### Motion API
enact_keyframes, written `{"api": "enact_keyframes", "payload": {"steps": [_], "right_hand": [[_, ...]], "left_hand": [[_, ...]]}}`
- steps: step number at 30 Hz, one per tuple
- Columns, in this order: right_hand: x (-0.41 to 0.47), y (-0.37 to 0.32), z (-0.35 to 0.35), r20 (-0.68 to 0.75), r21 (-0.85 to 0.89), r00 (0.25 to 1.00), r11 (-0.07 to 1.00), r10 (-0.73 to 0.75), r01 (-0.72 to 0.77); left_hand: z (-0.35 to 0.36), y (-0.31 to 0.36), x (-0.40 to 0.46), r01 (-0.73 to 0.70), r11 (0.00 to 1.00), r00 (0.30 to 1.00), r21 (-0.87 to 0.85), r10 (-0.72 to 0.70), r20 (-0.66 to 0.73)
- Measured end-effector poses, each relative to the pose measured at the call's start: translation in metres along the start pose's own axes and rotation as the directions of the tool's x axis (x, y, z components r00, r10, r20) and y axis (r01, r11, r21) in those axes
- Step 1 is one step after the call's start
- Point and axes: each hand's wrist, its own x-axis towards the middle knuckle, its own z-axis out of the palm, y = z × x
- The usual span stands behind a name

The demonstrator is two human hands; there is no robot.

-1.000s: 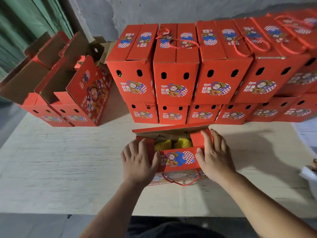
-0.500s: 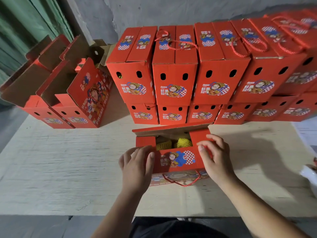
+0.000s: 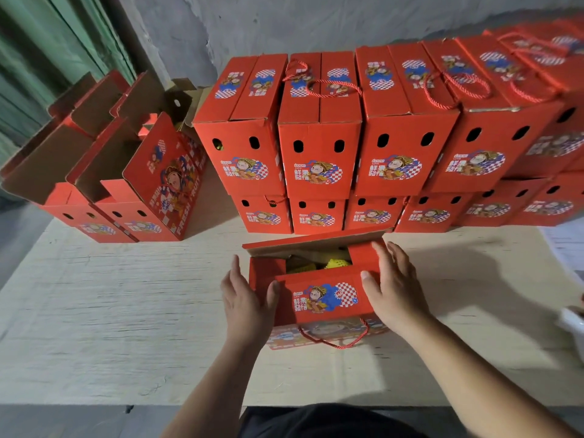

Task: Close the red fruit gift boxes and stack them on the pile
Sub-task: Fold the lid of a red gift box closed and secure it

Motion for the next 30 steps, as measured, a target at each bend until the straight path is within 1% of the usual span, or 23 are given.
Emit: {"api": "enact_keyframes", "payload": {"steps": [1,2,3,4,5,6,8,10,12,14,16,18,20,22,23,25,27,30], "right_hand": [[0.004,0.001,-0.004,0.065,0.155,0.995,0.985,0.070,-0.080],[0.009,-0.001,-0.012,0.113,0.362,0.985,0.918,0.131,-0.164],[0.014,-0.002,-0.022,0.132,0.555,0.977,0.804,0.168,-0.213],[0.019,-0.003,-0.031,0.121,0.686,0.975,0.694,0.187,-0.218],[0.026,-0.004,-0.041,0.098,0.729,0.978,0.656,0.182,-0.195],[0.032,-0.006,-0.049,0.079,0.702,0.984,0.692,0.158,-0.167],[0.039,-0.008,-0.057,0.082,0.558,0.994,0.824,0.066,-0.101],[0.038,-0.009,-0.053,0.103,0.362,0.994,0.932,-0.041,0.001],[0.030,-0.008,-0.040,0.117,0.131,0.981,0.982,-0.152,0.136],[0.020,-0.004,-0.028,0.097,-0.086,0.972,0.971,-0.214,0.223],[0.014,0.002,-0.020,0.074,-0.198,0.974,0.955,-0.212,0.223],[0.011,0.005,-0.015,0.090,-0.229,0.971,0.945,-0.220,0.235],[0.013,0.005,-0.014,0.110,-0.230,0.959,0.932,-0.261,0.280],[0.020,0.002,-0.021,0.150,-0.251,0.958,0.928,-0.243,0.275],[0.025,0.001,-0.025,0.164,-0.284,0.959,0.920,-0.230,0.269],[0.033,-0.004,-0.033,0.158,-0.370,0.962,0.891,-0.221,0.265],[0.036,-0.008,-0.033,0.156,-0.432,0.962,0.860,-0.225,0.271],[0.030,-0.005,-0.021,0.220,-0.474,0.957,0.837,-0.188,0.273]], "left_hand": [[-0.001,-0.002,0.002,0.013,0.999,1.000,-0.038,-0.012,0.022],[-0.001,-0.001,0.004,0.031,0.995,0.999,-0.092,-0.028,0.041],[0.000,-0.001,0.003,0.055,0.989,0.997,-0.136,-0.048,0.052],[0.001,-0.001,0.002,0.067,0.987,0.997,-0.147,-0.061,0.042],[0.002,-0.001,0.001,0.060,0.989,0.998,-0.138,-0.058,0.018],[0.003,-0.002,0.001,0.047,0.990,0.999,-0.132,-0.048,-0.003],[0.002,-0.001,0.005,0.033,0.989,0.999,-0.144,-0.036,-0.015],[-0.004,0.000,0.016,0.004,0.990,1.000,-0.141,-0.003,0.013],[-0.012,0.002,0.032,-0.046,0.992,0.995,-0.119,0.056,0.085],[-0.019,0.004,0.046,-0.087,0.993,0.975,-0.081,0.101,0.200],[-0.024,0.004,0.053,-0.149,0.988,0.949,-0.026,0.150,0.277],[-0.027,0.000,0.054,-0.293,0.952,0.925,0.092,0.258,0.277],[-0.029,0.000,0.054,-0.438,0.871,0.884,0.223,0.373,0.280],[-0.028,0.010,0.060,-0.540,0.773,0.838,0.332,0.459,0.295],[-0.025,0.018,0.064,-0.561,0.737,0.826,0.378,0.467,0.315],[-0.020,0.036,0.074,-0.563,0.705,0.826,0.431,0.459,0.328],[-0.016,0.045,0.081,-0.563,0.669,0.825,0.486,0.488,0.285],[-0.012,0.038,0.079,-0.569,0.624,0.814,0.536,0.521,0.258]]}}
